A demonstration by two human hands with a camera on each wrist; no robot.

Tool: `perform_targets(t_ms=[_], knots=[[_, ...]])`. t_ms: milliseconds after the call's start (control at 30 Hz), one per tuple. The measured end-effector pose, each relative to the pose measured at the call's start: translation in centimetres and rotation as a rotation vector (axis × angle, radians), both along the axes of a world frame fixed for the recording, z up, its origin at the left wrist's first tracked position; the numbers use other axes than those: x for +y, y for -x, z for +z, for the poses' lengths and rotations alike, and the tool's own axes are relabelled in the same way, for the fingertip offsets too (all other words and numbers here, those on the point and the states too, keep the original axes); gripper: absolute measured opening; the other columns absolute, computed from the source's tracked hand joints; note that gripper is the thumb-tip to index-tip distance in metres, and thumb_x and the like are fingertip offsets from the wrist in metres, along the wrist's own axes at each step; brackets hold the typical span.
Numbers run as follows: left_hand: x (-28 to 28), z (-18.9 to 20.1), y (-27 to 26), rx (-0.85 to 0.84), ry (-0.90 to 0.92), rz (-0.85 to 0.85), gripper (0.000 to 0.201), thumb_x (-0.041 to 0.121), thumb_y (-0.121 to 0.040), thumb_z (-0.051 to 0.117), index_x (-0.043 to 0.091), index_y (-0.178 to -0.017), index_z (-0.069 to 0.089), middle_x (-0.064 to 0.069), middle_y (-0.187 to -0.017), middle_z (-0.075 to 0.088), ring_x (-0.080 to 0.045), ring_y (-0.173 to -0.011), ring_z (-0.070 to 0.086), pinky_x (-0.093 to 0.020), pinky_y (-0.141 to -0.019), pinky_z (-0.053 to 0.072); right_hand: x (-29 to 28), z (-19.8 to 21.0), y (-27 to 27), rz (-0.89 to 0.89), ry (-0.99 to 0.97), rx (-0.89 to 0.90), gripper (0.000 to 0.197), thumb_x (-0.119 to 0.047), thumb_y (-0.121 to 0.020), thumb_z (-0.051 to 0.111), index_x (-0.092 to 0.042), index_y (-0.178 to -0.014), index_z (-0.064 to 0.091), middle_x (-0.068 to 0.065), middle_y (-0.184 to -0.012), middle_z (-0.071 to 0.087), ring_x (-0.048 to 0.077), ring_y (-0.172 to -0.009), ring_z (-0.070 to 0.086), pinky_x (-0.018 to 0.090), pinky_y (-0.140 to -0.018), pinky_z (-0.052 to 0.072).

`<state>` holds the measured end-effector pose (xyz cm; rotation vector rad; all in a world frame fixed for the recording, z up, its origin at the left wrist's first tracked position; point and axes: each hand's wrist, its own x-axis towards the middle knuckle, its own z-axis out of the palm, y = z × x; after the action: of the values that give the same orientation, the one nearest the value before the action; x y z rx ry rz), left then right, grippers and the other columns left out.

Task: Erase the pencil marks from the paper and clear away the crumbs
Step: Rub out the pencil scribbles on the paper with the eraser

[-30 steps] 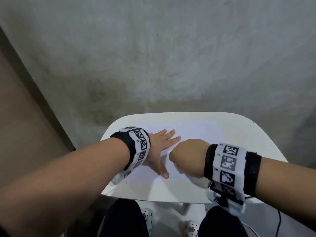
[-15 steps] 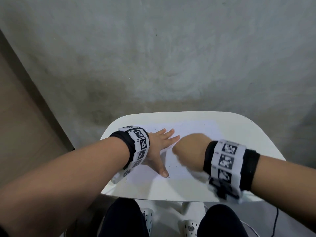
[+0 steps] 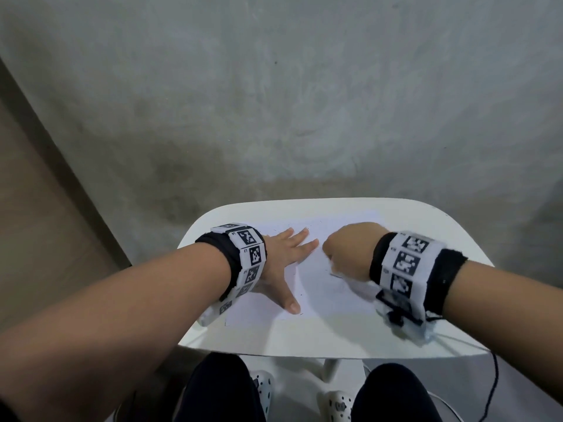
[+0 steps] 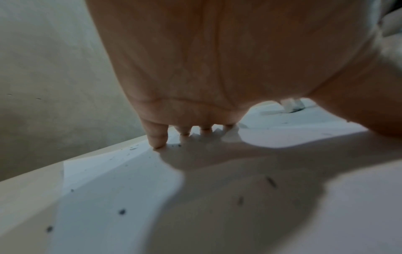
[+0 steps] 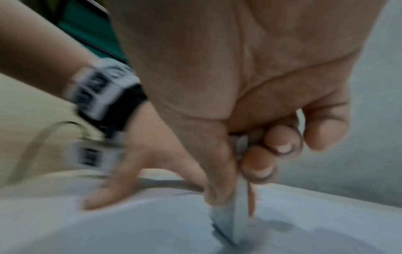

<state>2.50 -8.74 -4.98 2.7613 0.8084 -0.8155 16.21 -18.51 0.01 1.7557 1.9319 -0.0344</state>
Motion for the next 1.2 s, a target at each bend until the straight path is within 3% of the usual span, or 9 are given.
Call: perform_targets(t_ms=[100, 233, 367, 567, 633, 800, 933, 1067, 1200], knots=[[-0.1, -0.1, -0.1, -0.007, -0.001, 0.001, 0.134, 0.07, -0.067, 0.073, 0.037, -0.15, -0.026, 0.011, -0.156, -0.036, -0.017, -0.146, -0.027, -0.051, -0.119, -0.003, -1.5, -0.9, 2.3, 0.149, 0.105, 0.04, 0.012, -0.022, -0.093, 0.053, -0.016, -0.093, 0.063, 0.001, -0.099, 0.064, 0.024, -0.094, 0.058, 0.031, -0.075, 0.043], [0.3, -0.1, 0.1, -0.007, 0.012, -0.001, 0.136, 0.075, -0.063, 0.072, 0.04, -0.148, -0.029, 0.014, -0.154, -0.038, -0.015, -0.145, -0.029, -0.053, -0.118, -0.004, 0.4, -0.3, -0.7, -0.057, -0.007, 0.058, 0.021, -0.026, -0.089, 0.053, -0.012, -0.096, 0.066, -0.002, -0.087, 0.068, 0.021, -0.085, 0.064, 0.03, -0.069, 0.049], [0.1, -0.2, 0.0, 0.001, 0.002, 0.0, 0.134, 0.072, -0.066, 0.072, 0.039, -0.149, -0.027, 0.013, -0.155, -0.037, -0.015, -0.146, -0.028, -0.051, -0.118, -0.004, -1.9, -1.3, 1.8, 0.109, 0.053, 0.116, 0.009, -0.021, -0.091, 0.052, -0.017, -0.082, 0.054, -0.005, -0.065, 0.046, 0.021, -0.073, 0.05, 0.027, -0.058, 0.036], [0.1, 0.0, 0.2, -0.004, 0.014, 0.001, 0.134, 0.072, -0.066, 0.073, 0.04, -0.148, -0.027, 0.014, -0.154, -0.037, -0.014, -0.146, -0.028, -0.053, -0.117, -0.003, -0.2, -0.6, -0.6, -0.032, -0.038, 0.046, 0.019, -0.022, -0.09, 0.053, -0.014, -0.1, 0.067, -0.001, -0.094, 0.068, 0.022, -0.081, 0.058, 0.027, -0.066, 0.042], [0.0, 0.0, 0.1, -0.001, 0.01, -0.003, 0.133, 0.071, -0.067, 0.073, 0.04, -0.149, -0.027, 0.014, -0.154, -0.037, -0.015, -0.146, -0.028, -0.053, -0.118, -0.003, -1.3, -1.1, 0.9, 0.082, 0.047, 0.069, 0.017, -0.021, -0.091, 0.054, -0.014, -0.101, 0.066, 0.0, -0.093, 0.067, 0.022, -0.08, 0.054, 0.027, -0.066, 0.039], [0.0, 0.1, 0.2, -0.001, 0.013, 0.0, 0.133, 0.072, -0.066, 0.072, 0.041, -0.148, -0.028, 0.015, -0.154, -0.038, -0.013, -0.145, -0.029, -0.055, -0.118, -0.003, 0.6, -0.2, -2.0, -0.1, -0.035, 0.113, 0.02, -0.024, -0.086, 0.055, -0.014, -0.097, 0.069, -0.002, -0.089, 0.069, 0.021, -0.085, 0.064, 0.028, -0.069, 0.048], [0.1, 0.1, 0.2, -0.004, 0.024, -0.006, 0.134, 0.073, -0.066, 0.073, 0.041, -0.148, -0.027, 0.015, -0.154, -0.038, -0.013, -0.145, -0.028, -0.054, -0.119, -0.003, -1.6, -1.6, 0.4, 0.05, 0.018, 0.111, 0.012, -0.022, -0.086, 0.057, -0.017, -0.092, 0.066, -0.003, -0.081, 0.064, 0.02, -0.077, 0.059, 0.026, -0.06, 0.041], [0.2, 0.2, 0.2, 0.002, 0.025, -0.003, 0.134, 0.074, -0.065, 0.072, 0.041, -0.148, -0.027, 0.015, -0.154, -0.038, -0.013, -0.145, -0.028, -0.056, -0.119, -0.003, -0.2, -0.3, -1.8, -0.093, -0.026, 0.118, 0.019, -0.025, -0.087, 0.054, -0.015, -0.096, 0.068, -0.001, -0.09, 0.069, 0.021, -0.083, 0.063, 0.028, -0.067, 0.047], [0.2, 0.0, 0.2, 0.007, 0.028, -0.008, 0.134, 0.074, -0.064, 0.072, 0.041, -0.148, -0.028, 0.016, -0.153, -0.039, -0.013, -0.145, -0.029, -0.057, -0.119, -0.002, -1.8, -1.3, 0.7, 0.107, 0.031, 0.03, 0.016, -0.022, -0.091, 0.053, -0.015, -0.097, 0.066, -0.003, -0.081, 0.062, 0.022, -0.079, 0.056, 0.028, -0.067, 0.043]])
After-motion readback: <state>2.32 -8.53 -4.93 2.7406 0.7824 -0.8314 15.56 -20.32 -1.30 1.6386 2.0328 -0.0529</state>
